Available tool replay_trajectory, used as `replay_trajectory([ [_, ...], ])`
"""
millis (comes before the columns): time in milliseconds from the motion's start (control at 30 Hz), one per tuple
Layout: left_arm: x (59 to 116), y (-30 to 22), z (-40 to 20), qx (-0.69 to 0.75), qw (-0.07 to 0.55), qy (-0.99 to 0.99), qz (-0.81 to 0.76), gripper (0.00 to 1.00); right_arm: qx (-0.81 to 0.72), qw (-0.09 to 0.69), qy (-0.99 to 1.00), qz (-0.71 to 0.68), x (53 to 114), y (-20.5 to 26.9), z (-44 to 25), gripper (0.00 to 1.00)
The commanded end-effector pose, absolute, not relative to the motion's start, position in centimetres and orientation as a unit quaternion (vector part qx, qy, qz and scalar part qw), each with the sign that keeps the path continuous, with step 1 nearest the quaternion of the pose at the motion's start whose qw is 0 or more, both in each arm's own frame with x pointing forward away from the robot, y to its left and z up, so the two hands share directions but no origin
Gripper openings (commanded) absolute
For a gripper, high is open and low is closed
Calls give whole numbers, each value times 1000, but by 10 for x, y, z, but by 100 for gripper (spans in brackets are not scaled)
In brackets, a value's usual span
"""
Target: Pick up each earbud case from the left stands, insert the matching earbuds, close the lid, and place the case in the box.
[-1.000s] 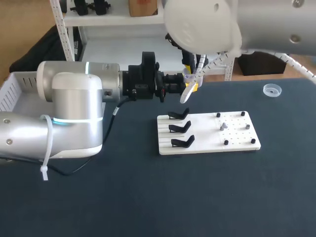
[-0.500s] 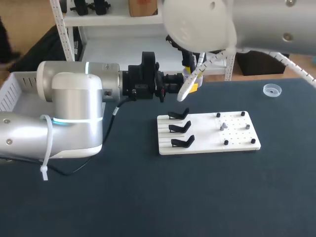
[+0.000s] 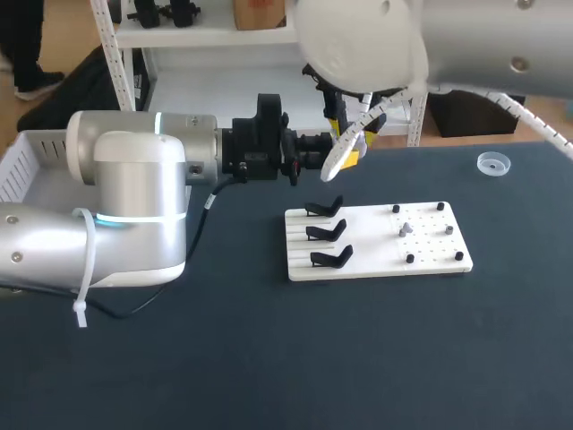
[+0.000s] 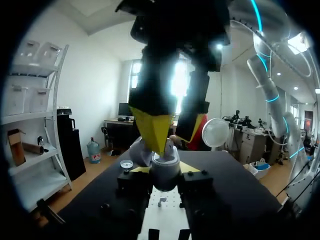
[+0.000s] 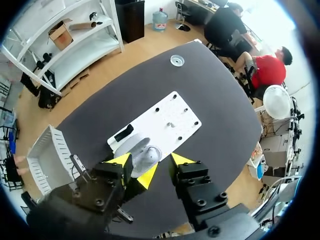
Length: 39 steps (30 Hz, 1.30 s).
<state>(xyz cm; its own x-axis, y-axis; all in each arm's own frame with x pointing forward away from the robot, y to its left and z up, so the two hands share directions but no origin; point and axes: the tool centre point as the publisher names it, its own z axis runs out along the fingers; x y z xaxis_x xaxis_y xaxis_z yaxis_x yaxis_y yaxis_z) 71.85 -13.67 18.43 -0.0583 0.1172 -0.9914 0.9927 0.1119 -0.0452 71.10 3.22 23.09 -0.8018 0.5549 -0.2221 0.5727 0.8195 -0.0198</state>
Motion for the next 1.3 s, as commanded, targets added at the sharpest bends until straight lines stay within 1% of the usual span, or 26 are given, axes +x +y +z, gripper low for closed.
replay_trajectory([
  [33,717,-137,184,486,485,569,-452,0,257,110,960,-7,691,23,245,47],
  [167,717,-137,184,486,485,569,-452,0,182,108,977,38,669,16,252,48],
  [200,717,-137,184,486,485,569,-452,0,166,113,978,48,665,13,254,54],
  [233,717,-137,184,486,485,569,-452,0,146,117,981,59,660,12,255,50],
  [267,717,-137,184,486,485,569,-452,0,121,113,983,77,655,10,256,61],
  [300,717,-137,184,486,485,569,-452,0,102,110,985,84,650,8,256,75],
  [333,717,-137,184,486,485,569,-452,0,84,111,986,89,646,6,256,95],
  [367,717,-137,184,486,485,569,-452,0,68,111,987,97,641,4,257,100],
  [467,717,-137,184,486,485,569,-452,0,44,122,987,98,630,-3,262,100],
  [600,717,-137,184,486,485,569,-452,0,40,114,987,108,624,-19,258,100],
  [1300,717,-137,184,486,485,569,-452,0,40,114,987,108,624,-19,258,100],
])
